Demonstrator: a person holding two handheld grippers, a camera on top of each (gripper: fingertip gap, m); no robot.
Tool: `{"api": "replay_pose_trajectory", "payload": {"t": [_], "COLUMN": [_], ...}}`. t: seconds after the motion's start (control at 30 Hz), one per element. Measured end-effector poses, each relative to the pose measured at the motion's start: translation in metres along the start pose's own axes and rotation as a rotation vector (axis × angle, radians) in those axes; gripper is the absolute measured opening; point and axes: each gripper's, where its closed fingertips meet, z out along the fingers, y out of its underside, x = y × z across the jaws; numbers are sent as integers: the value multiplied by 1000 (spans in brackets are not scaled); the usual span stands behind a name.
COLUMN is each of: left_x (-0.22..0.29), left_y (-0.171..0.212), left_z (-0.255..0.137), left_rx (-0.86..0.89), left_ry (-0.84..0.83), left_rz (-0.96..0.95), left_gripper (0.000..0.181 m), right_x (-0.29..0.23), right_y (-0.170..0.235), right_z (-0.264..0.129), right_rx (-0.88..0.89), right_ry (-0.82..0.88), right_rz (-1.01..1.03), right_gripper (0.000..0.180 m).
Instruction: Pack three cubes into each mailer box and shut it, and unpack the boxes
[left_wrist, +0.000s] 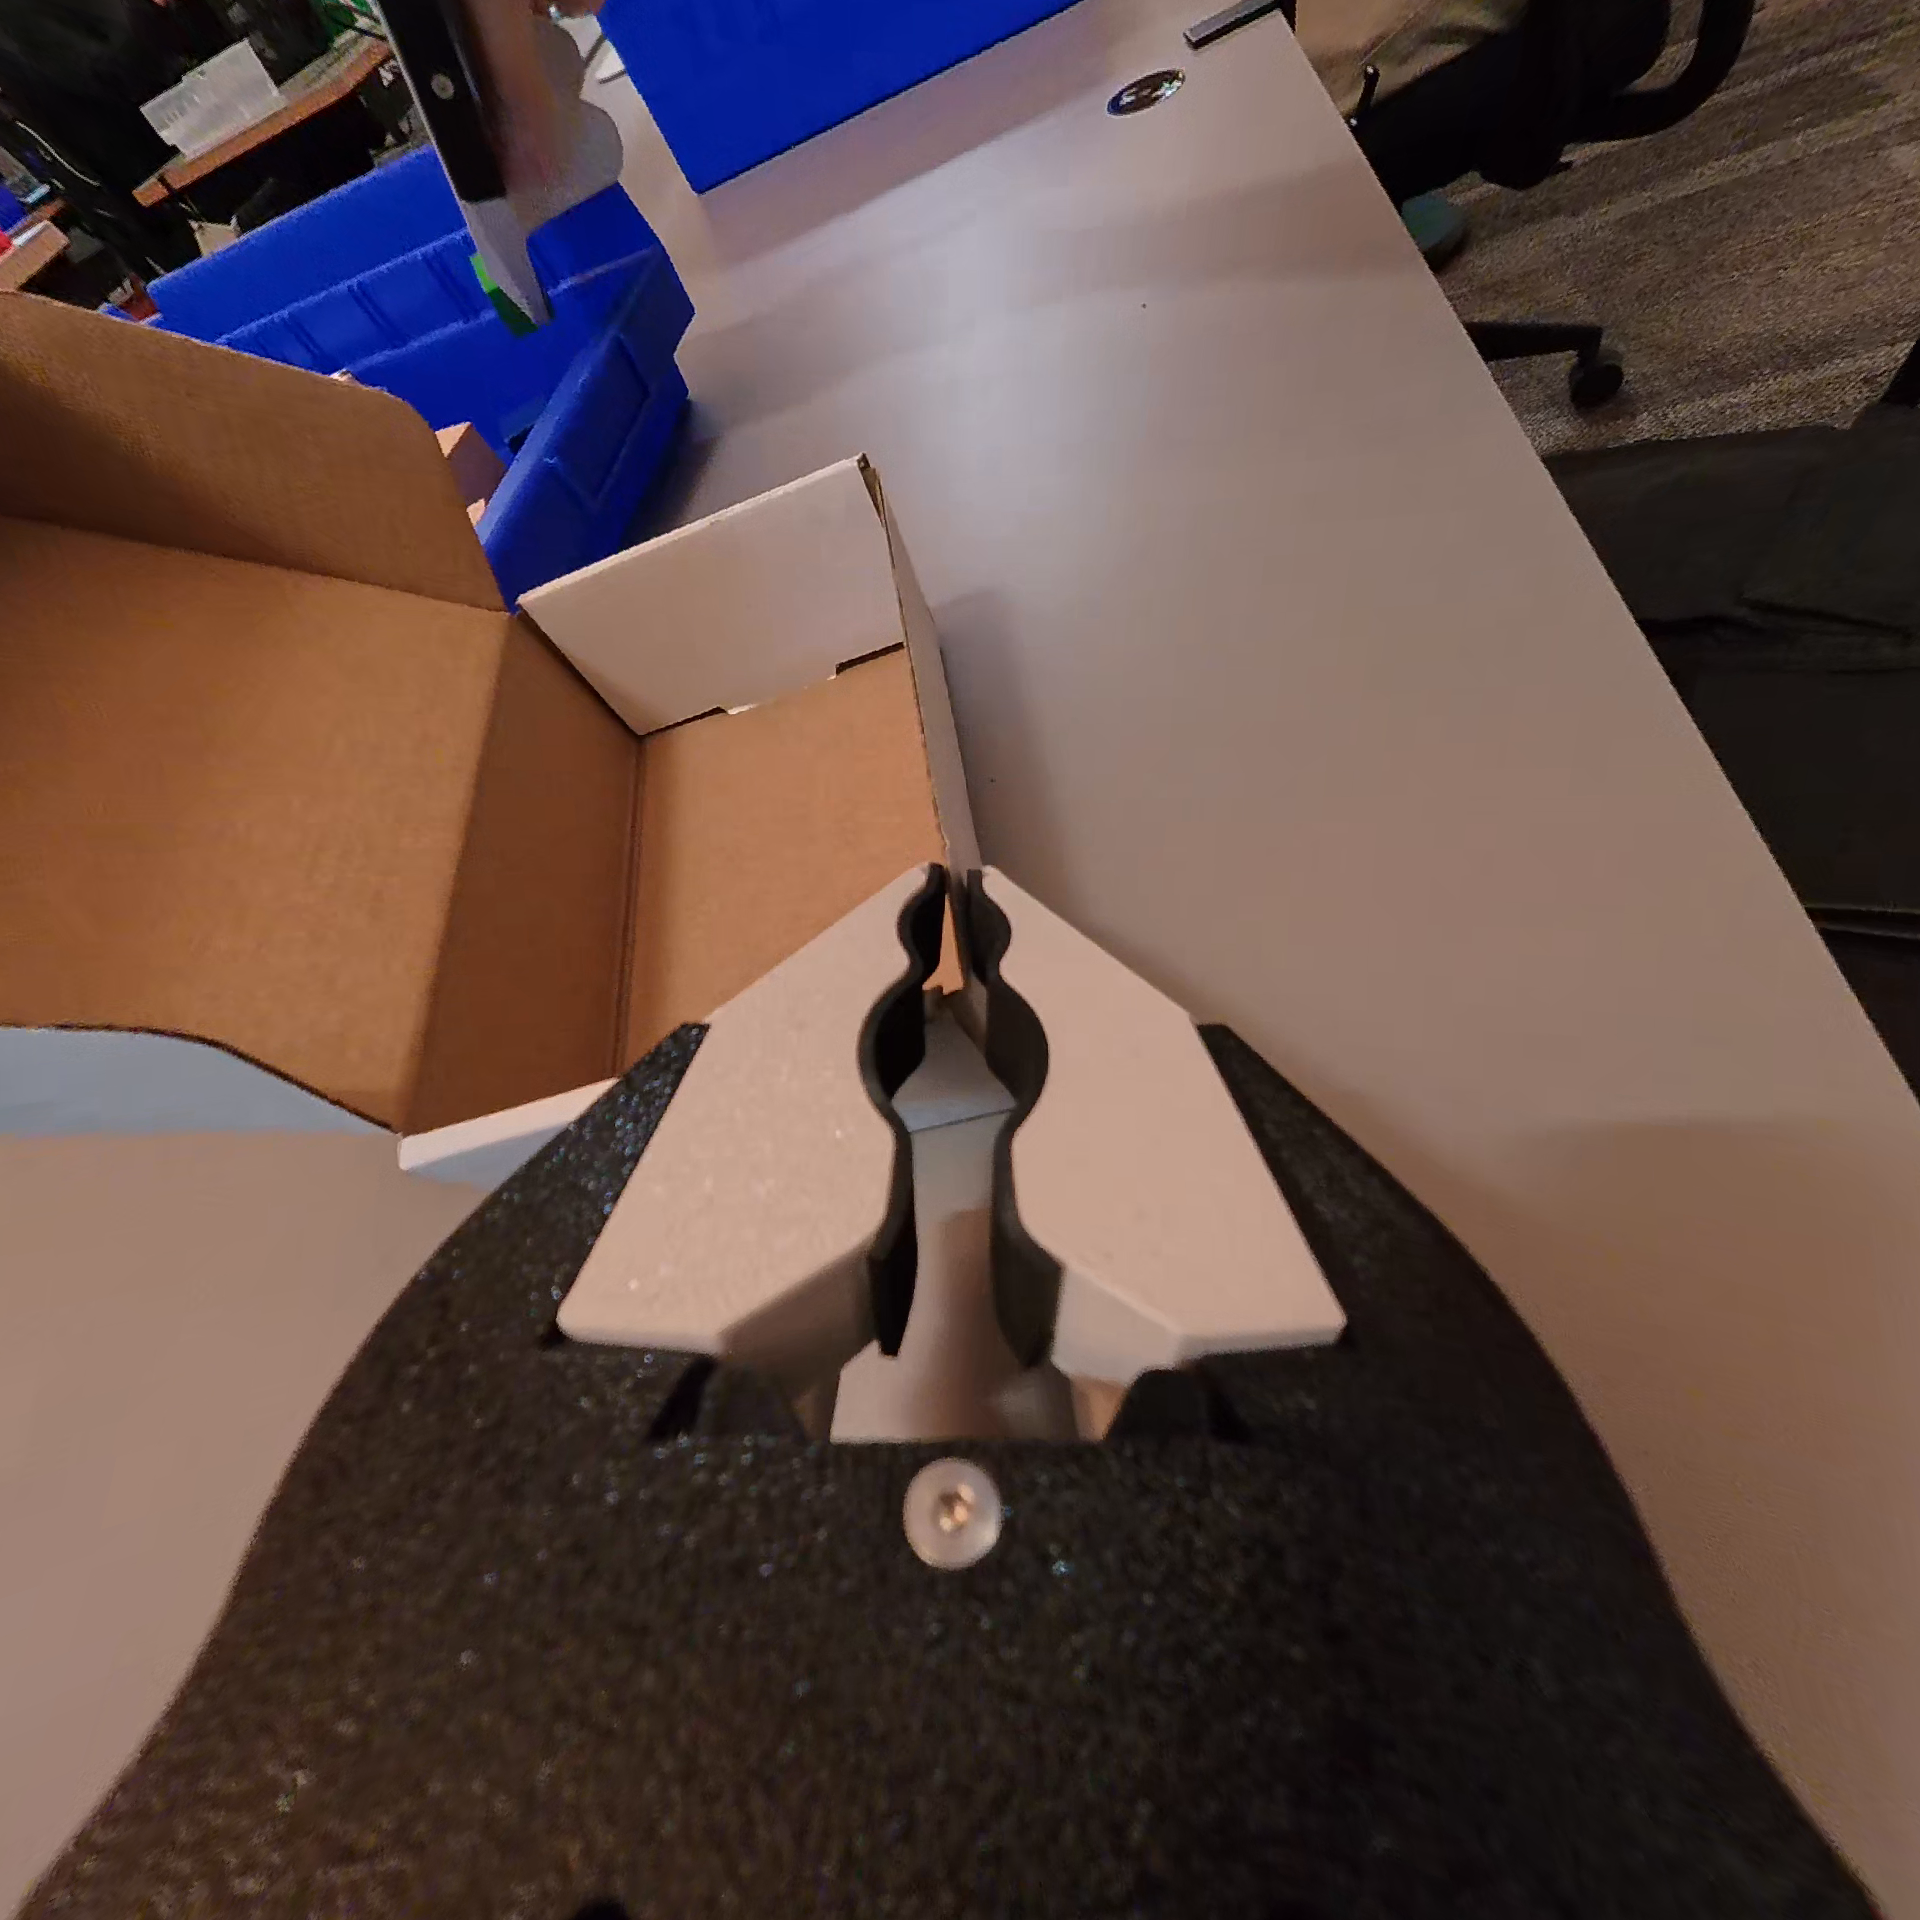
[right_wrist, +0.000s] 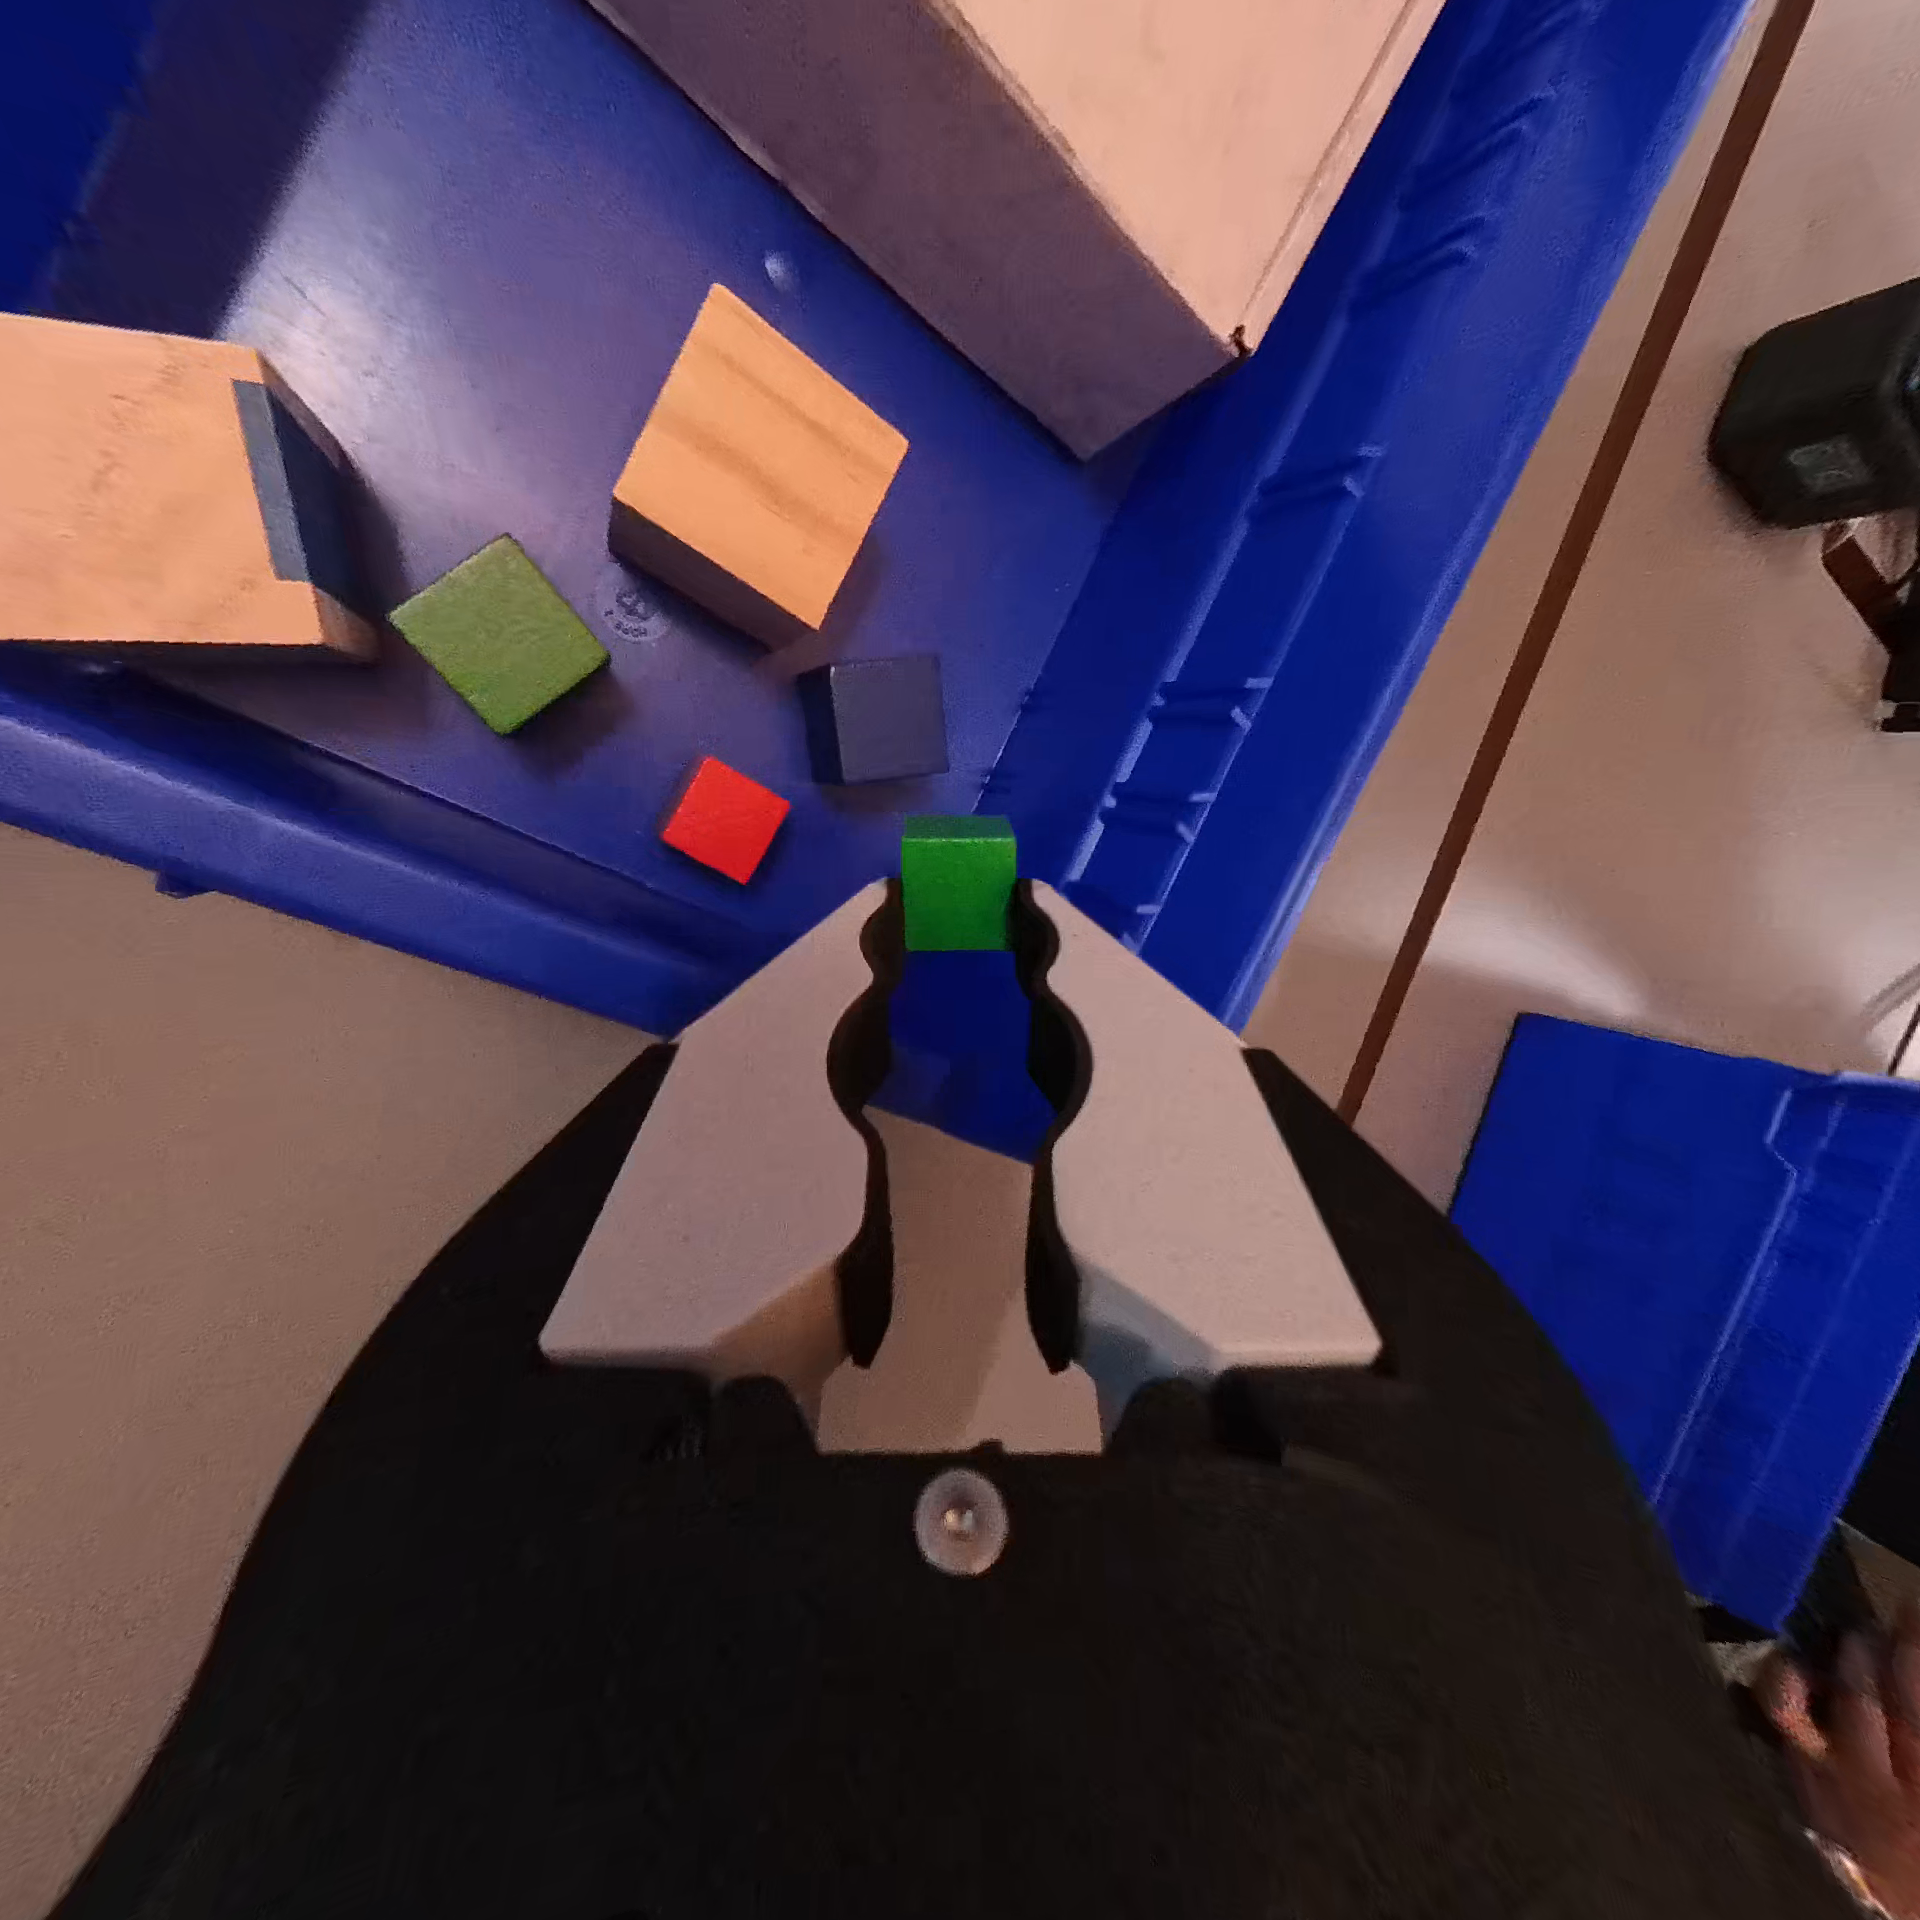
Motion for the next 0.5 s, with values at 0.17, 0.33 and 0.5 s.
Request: {"api": "replay_pose_trajectory", "payload": {"t": [0.17,0.33,0.5], "left_x": [0,0,0], "left_y": [0,0,0], "left_z": [0,0,0], "left_rx": [0,0,0], "left_ry": [0,-2,-3], "left_rz": [0,2,4], "left_gripper": [1,1,1], "right_x": [-7,-14,-37], "right_y": [3,-3,-24], "right_z": [8,1,-42], "right_rx": [-15,58,261], "right_ry": [-21,-25,-91], "right_rz": [-17,-11,58], "right_gripper": [20,39,40]}}
